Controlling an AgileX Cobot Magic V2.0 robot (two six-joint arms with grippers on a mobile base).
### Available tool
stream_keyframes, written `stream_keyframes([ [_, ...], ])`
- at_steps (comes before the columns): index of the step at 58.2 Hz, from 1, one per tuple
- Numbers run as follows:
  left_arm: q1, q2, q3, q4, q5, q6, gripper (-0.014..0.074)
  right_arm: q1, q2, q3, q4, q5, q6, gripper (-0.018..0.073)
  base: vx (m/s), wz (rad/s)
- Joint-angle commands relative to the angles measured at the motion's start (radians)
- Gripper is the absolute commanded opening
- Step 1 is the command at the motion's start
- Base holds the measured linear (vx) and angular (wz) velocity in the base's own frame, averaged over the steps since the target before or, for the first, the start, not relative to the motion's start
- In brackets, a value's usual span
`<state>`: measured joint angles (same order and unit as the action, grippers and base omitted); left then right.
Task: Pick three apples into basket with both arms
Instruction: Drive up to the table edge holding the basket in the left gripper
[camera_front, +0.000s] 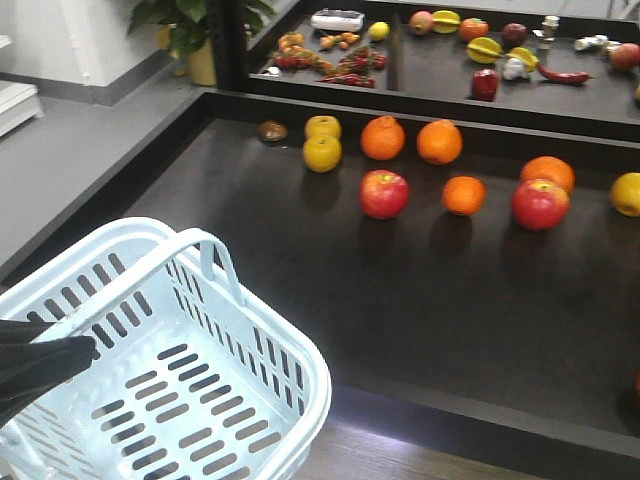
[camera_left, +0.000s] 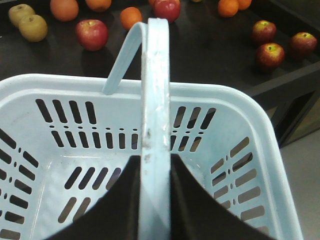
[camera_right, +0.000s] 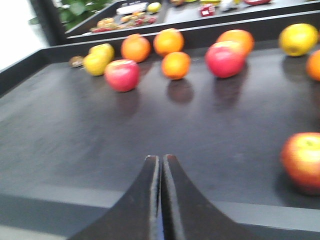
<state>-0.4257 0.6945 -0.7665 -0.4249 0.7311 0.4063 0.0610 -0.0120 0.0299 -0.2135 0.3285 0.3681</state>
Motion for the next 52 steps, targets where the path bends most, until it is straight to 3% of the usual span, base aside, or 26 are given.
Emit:
stream_keyframes([
  [1,-0.003,-0.003,-0.027,-0.032,-0.086,-0.005,-0.0006,-0.004,-0.011,0.012,-0.006,-0.073,-0.002,-0.0005,0.10,-0.39],
  [52,-0.003,-0.003,-0.027,-0.032,-0.086,-0.005,-0.0006,-0.004,-0.011,0.012,-0.006,-0.073,-0.002,-0.0005,0.10,-0.22],
])
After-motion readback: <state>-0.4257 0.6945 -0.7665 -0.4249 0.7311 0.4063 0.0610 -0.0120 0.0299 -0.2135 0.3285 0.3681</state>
